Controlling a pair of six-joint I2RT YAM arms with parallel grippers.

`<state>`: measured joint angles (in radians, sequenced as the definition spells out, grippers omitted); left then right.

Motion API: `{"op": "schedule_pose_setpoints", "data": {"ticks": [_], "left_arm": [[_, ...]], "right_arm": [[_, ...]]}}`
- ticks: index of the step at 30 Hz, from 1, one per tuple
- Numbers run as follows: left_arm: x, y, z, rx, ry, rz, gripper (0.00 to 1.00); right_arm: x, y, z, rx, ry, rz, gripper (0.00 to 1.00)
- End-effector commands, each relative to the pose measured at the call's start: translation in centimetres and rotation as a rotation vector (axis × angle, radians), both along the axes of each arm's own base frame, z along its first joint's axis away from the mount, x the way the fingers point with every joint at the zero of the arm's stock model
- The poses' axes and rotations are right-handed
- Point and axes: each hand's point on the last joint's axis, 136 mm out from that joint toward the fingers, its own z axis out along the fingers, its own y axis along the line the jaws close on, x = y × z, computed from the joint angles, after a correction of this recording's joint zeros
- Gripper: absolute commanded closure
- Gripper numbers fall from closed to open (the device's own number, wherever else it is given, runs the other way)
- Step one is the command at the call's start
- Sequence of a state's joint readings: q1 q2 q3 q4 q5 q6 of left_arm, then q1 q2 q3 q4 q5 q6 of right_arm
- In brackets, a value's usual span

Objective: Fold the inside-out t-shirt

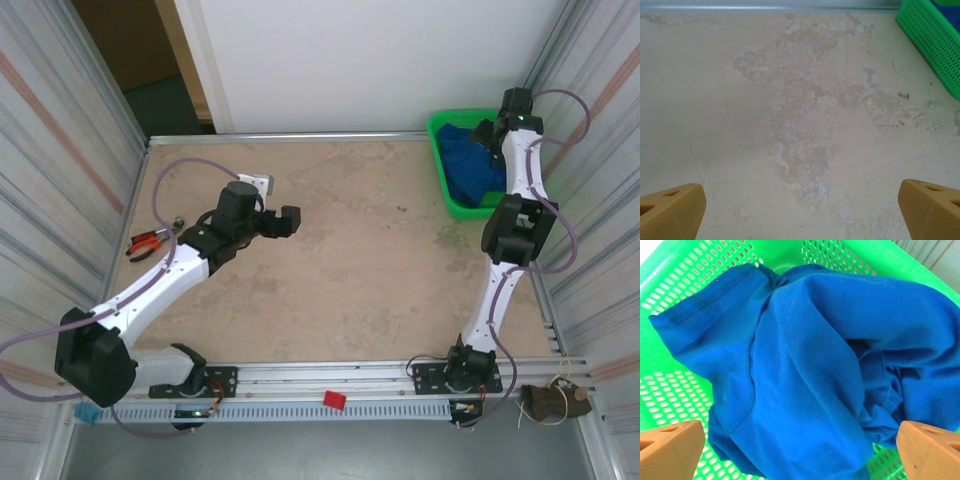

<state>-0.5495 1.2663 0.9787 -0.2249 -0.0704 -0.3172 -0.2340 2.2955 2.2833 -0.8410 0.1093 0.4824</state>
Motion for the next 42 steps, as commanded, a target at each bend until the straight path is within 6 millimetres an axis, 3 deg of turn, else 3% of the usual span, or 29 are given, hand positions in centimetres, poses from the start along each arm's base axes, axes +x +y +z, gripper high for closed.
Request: {"op": "schedule_pose_setpoints", "data": {"ticks": [1,7,9,13,14,17,22,25,29,32,34,37,39,42], "left_arm": [[0.4,-0.8,-0.3,-0.031,0.003,-0.006,0.01],[0.6,-1.5,-0.7,-0.053,0.033,-0.018,0.01],[0.5,-1.5,-0.4,-0.066,0.033,-0.016,0.01],[-0.1,-1.2,0.4,-0.088,0.025,-0.014,0.01],[-0.2,-1.1,0.6,-0.093,0.021,-0.012,0.01],[-0.5,-0.9,0.9,-0.132,0.007,0.005,0.01],[-0.6,-1.5,1.5,-0.189,0.008,-0.002,0.01],[-0.6,-1.8,2.0,-0.191,0.012,-0.016,0.01],[-0.7,-2.0,2.9,-0.191,0.004,-0.036,0.01],[-0.8,-2.0,3.7,-0.199,-0.012,-0.042,0.01],[-0.9,-2.0,4.3,-0.206,-0.024,-0.043,0.01],[-1.2,-1.7,4.9,-0.210,-0.043,-0.040,0.01],[-1.5,-1.1,5.2,-0.201,-0.059,-0.028,0.01],[-1.9,-0.3,5.4,-0.198,-0.076,-0.007,0.01]], "right_arm": [[0.7,-0.3,-0.5,-0.024,0.015,0.013,0.09],[2.0,0.1,-1.5,-0.004,-0.007,0.053,0.16],[2.4,0.7,-2.0,0.037,-0.015,0.088,0.37],[2.8,2.6,-1.3,0.164,-0.063,0.157,0.98],[2.7,3.0,-0.6,0.186,-0.079,0.167,1.00],[2.5,4.5,4.6,0.205,-0.187,0.213,1.00],[0.7,8.4,18.1,0.186,-0.510,0.285,1.00],[-1.7,12.2,26.8,0.204,-0.710,0.384,1.00],[-6.7,20.4,36.8,0.247,-0.924,0.613,1.00],[-10.9,27.0,41.8,0.286,-1.024,0.791,1.00],[-13.2,30.4,43.6,0.325,-1.064,0.874,1.00],[-15.8,34.6,44.5,0.400,-1.080,0.977,1.00],[-16.7,37.1,43.5,0.437,-1.046,1.027,1.00],[-16.3,39.7,39.6,0.469,-0.955,1.053,1.00]]}}
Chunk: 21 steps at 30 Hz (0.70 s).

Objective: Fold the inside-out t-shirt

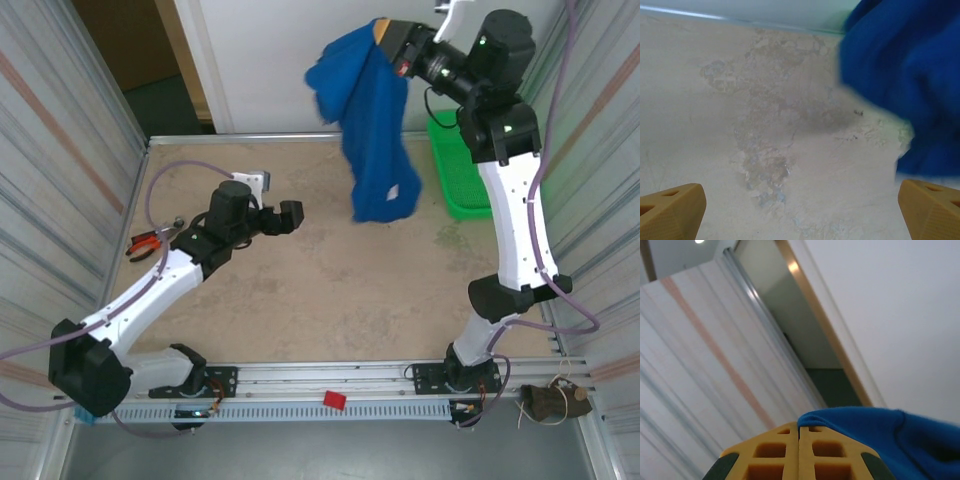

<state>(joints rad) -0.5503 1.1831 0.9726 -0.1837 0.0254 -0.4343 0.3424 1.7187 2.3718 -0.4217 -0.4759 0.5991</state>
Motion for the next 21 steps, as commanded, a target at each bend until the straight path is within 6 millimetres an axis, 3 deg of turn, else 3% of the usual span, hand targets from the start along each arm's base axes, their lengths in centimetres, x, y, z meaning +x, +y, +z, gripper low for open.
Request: {"op": "schedule_pose_setpoints", "data": {"ticks": [1,3,8,11,14,16,18,21], "left_arm": [[-0.9,1.1,1.7,-0.008,-0.052,0.028,0.01],[-1.3,2.0,1.2,0.001,-0.044,0.058,0.01],[-2.6,4.5,-0.5,0.028,-0.020,0.134,0.01],[-2.9,5.5,-0.9,0.023,-0.001,0.146,0.01],[-2.9,6.0,-1.2,0.051,0.018,0.145,0.01],[-2.9,6.1,-1.7,0.083,0.034,0.136,0.01],[-2.8,5.9,-2.8,0.115,0.058,0.113,0.01],[-2.6,5.2,-5.4,0.154,0.123,0.078,0.01]], "right_arm": [[1.8,2.9,-6.1,-0.035,0.130,0.045,1.00],[2.8,4.0,-11.5,-0.059,0.213,0.040,1.00],[5.6,3.8,-29.7,-0.198,0.481,-0.054,1.00],[6.6,2.5,-37.5,-0.303,0.621,-0.070,1.00],[7.1,-0.5,-41.0,-0.396,0.707,-0.179,0.55],[6.3,-1.6,-40.8,-0.437,0.694,-0.235,0.47],[4.9,-1.3,-40.4,-0.452,0.667,-0.229,0.44],[2.7,-0.7,-41.6,-0.535,0.643,-0.209,0.37]]}}
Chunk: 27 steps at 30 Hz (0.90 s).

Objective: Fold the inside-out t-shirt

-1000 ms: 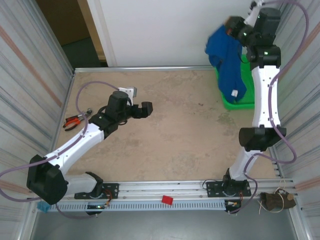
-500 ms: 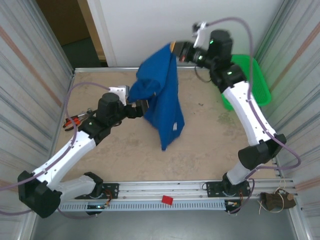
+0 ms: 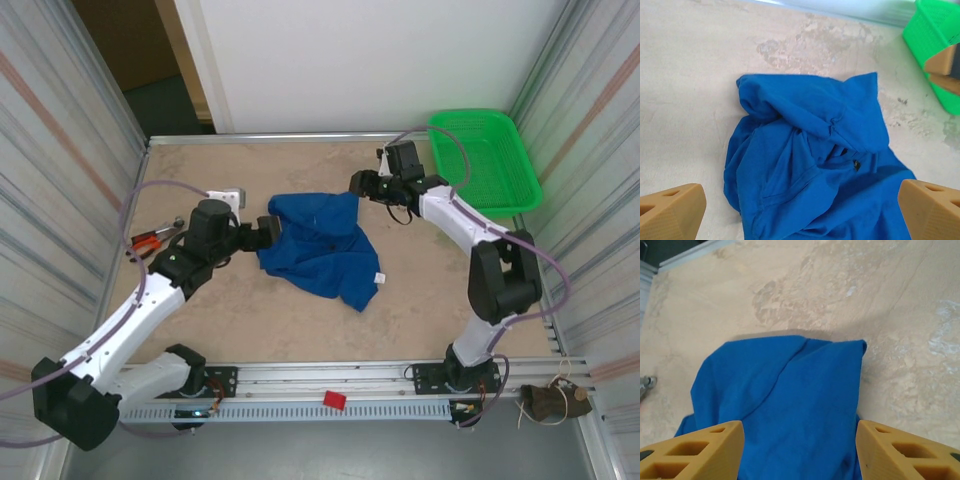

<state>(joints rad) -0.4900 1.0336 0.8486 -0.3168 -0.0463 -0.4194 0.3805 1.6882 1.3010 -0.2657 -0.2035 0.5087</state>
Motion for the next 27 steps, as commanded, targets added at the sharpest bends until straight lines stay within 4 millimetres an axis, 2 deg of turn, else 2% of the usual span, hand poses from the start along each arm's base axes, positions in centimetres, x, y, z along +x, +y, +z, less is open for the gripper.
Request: {"op": "schedule_pose_setpoints", "data": {"ticks": [1,5,8,10,18,20,22,23,24,25,26,27], "left_arm": [[0.1,-0.6,-3.1,0.058,0.090,-0.044,0.01],[0.2,-2.4,-7.1,0.096,0.177,-0.073,0.01],[0.4,-4.2,-8.5,0.151,0.184,-0.100,0.01],[0.6,-4.6,-9.2,0.196,0.184,-0.095,0.01],[2.3,-3.7,-11.2,0.272,0.183,-0.007,0.02],[2.8,-4.0,-11.4,0.270,0.174,-0.003,0.05],[3.4,-4.7,-11.6,0.264,0.168,-0.015,0.13],[3.7,-4.9,-11.8,0.263,0.169,-0.020,0.18],[3.9,-5.2,-12.0,0.265,0.172,-0.025,0.25],[4.3,-5.4,-12.4,0.269,0.178,-0.031,0.37],[4.5,-5.6,-12.7,0.267,0.189,-0.042,0.52],[4.7,-5.6,-13.0,0.265,0.207,-0.053,0.73]], "right_arm": [[-2.3,0.9,0.4,-0.090,-0.058,0.078,0.36],[-4.0,2.6,-2.5,-0.127,-0.014,0.172,0.34],[-4.8,4.2,-4.2,-0.200,-0.006,0.236,0.31],[-4.8,4.9,-5.4,-0.241,0.004,0.267,0.31],[-4.0,8.0,-8.6,-0.294,0.043,0.345,0.30],[-3.6,8.6,-9.4,-0.322,0.047,0.352,0.30],[-2.9,8.7,-10.1,-0.339,0.049,0.341,0.33],[-2.6,8.7,-10.2,-0.343,0.048,0.336,0.36],[-2.3,8.6,-10.3,-0.344,0.050,0.329,0.44],[-2.0,8.5,-10.3,-0.342,0.052,0.326,0.63],[-1.8,8.2,-10.2,-0.340,0.054,0.319,0.87],[-1.5,7.8,-9.9,-0.334,0.055,0.307,1.00]]}}
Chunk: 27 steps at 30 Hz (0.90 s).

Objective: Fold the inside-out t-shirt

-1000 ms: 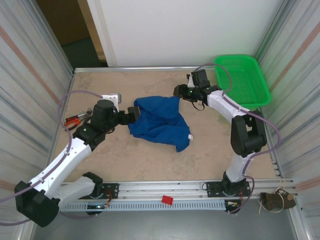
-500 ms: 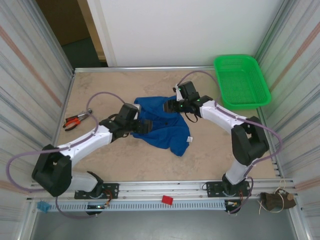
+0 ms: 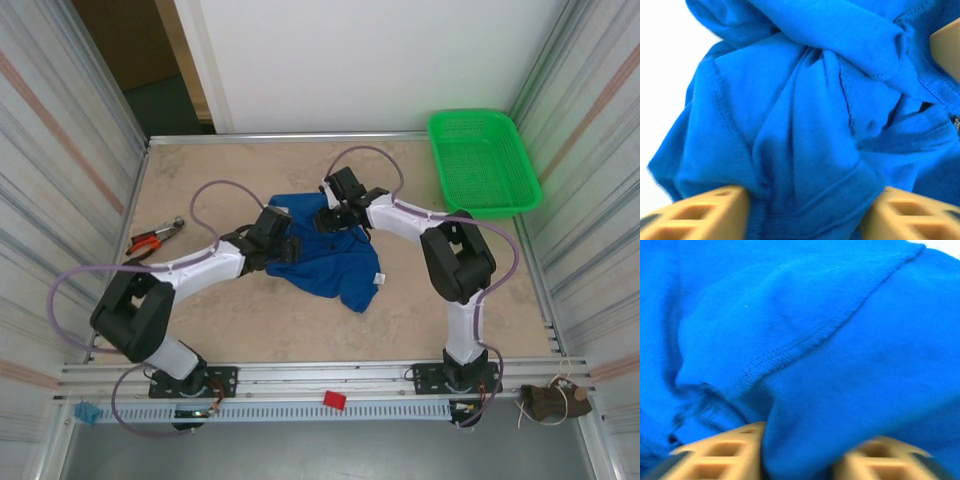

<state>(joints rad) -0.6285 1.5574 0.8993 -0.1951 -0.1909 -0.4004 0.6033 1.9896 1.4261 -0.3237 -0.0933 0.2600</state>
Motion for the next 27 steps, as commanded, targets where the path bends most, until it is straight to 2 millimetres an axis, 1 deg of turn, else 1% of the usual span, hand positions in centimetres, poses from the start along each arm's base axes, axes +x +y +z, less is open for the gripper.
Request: {"op": "schedule_pose_setpoints", "data": {"ticks": [1,2,3,4,5,7,8,10,12,15,16,18,20,24,25,27], "left_arm": [[1.9,-0.6,0.8,-0.019,-0.015,-0.011,0.95],[2.0,-0.4,1.1,-0.012,-0.010,-0.010,1.00],[2.2,-0.1,2.0,-0.001,-0.022,-0.012,1.00],[2.4,0.2,3.6,0.003,-0.052,-0.017,1.00],[2.5,0.5,5.4,-0.003,-0.086,-0.019,1.00],[2.7,1.2,10.5,-0.065,-0.178,-0.019,1.00],[2.6,1.5,12.8,-0.106,-0.215,-0.017,1.00],[2.5,2.2,18.1,-0.205,-0.303,-0.015,1.00],[1.9,2.7,23.5,-0.297,-0.400,-0.024,1.00],[0.5,3.2,30.1,-0.383,-0.522,-0.052,1.00],[0.0,3.3,31.7,-0.405,-0.553,-0.059,1.00],[-1.2,3.7,34.9,-0.455,-0.618,-0.063,1.00],[-2.3,4.1,37.3,-0.496,-0.670,-0.069,1.00],[-4.9,5.0,41.1,-0.584,-0.752,-0.076,1.00],[-5.5,5.3,42.0,-0.611,-0.771,-0.076,1.00],[-7.1,5.8,44.2,-0.666,-0.828,-0.090,1.00]], "right_arm": [[1.3,-1.6,1.0,-0.010,-0.009,-0.036,1.00],[1.4,-2.1,1.9,0.009,-0.012,-0.049,1.00],[1.5,-2.8,3.4,0.049,-0.022,-0.065,1.00],[1.6,-3.5,5.0,0.092,-0.034,-0.084,1.00],[1.7,-4.6,7.3,0.151,-0.054,-0.114,1.00],[1.9,-7.0,12.8,0.293,-0.105,-0.175,1.00],[1.9,-8.0,15.2,0.349,-0.132,-0.198,1.00],[1.5,-10.0,20.4,0.459,-0.199,-0.234,1.00],[0.6,-11.8,25.4,0.550,-0.269,-0.256,1.00],[-1.7,-13.6,32.0,0.652,-0.373,-0.258,1.00],[-2.5,-14.0,33.4,0.672,-0.401,-0.259,1.00],[-4.4,-14.9,37.0,0.713,-0.474,-0.249,1.00],[-6.2,-15.5,39.4,0.731,-0.531,-0.246,1.00],[-10.1,-16.5,43.9,0.785,-0.641,-0.223,1.00],[-10.9,-16.6,44.8,0.800,-0.665,-0.216,1.00],[-13.0,-17.2,47.0,0.827,-0.726,-0.210,1.00]]}}
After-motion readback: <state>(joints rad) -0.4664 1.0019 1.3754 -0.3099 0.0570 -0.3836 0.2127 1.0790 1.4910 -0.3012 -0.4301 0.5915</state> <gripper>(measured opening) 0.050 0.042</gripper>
